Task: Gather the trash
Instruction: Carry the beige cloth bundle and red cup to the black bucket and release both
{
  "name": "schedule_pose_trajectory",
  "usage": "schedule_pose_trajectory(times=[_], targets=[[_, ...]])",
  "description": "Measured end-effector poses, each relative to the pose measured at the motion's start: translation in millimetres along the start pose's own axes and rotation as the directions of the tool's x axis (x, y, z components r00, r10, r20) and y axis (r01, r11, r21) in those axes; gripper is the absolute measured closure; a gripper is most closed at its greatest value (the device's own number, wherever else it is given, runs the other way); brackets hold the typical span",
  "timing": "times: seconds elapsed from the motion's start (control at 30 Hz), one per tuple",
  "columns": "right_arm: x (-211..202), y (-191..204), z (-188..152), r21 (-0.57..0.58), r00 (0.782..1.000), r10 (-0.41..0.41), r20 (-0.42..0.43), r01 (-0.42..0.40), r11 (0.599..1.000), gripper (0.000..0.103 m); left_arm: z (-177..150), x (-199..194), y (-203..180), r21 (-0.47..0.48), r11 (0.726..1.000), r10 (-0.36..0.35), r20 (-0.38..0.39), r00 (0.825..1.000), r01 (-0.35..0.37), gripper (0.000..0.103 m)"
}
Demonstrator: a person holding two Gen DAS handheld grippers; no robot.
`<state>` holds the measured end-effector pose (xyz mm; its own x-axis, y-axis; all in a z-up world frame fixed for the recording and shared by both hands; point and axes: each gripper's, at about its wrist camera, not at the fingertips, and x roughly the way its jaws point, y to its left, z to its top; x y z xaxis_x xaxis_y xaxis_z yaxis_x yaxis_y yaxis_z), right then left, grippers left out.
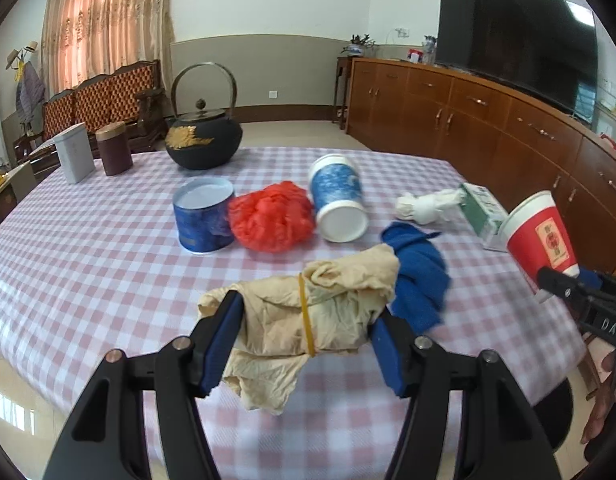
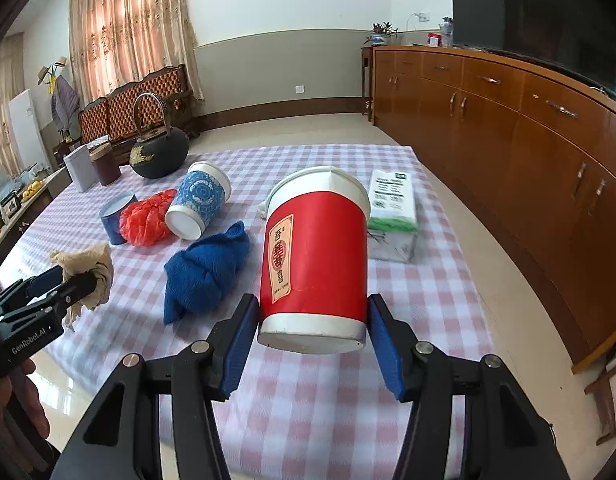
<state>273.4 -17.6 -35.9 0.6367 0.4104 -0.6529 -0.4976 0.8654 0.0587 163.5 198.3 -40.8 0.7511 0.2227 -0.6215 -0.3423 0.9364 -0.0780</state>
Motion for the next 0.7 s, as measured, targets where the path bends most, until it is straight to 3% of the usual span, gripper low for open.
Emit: schedule_pose_trajectory(times=[0.7], targets=[[-108.4, -47.1, -54.0, 0.08, 0.992, -0.107, 0.06, 0.102, 0.992, 0.046, -18.8, -68.6, -73.3, 0.128, 0.984, -0.134, 0.049, 0.99, 0.127, 0.04]])
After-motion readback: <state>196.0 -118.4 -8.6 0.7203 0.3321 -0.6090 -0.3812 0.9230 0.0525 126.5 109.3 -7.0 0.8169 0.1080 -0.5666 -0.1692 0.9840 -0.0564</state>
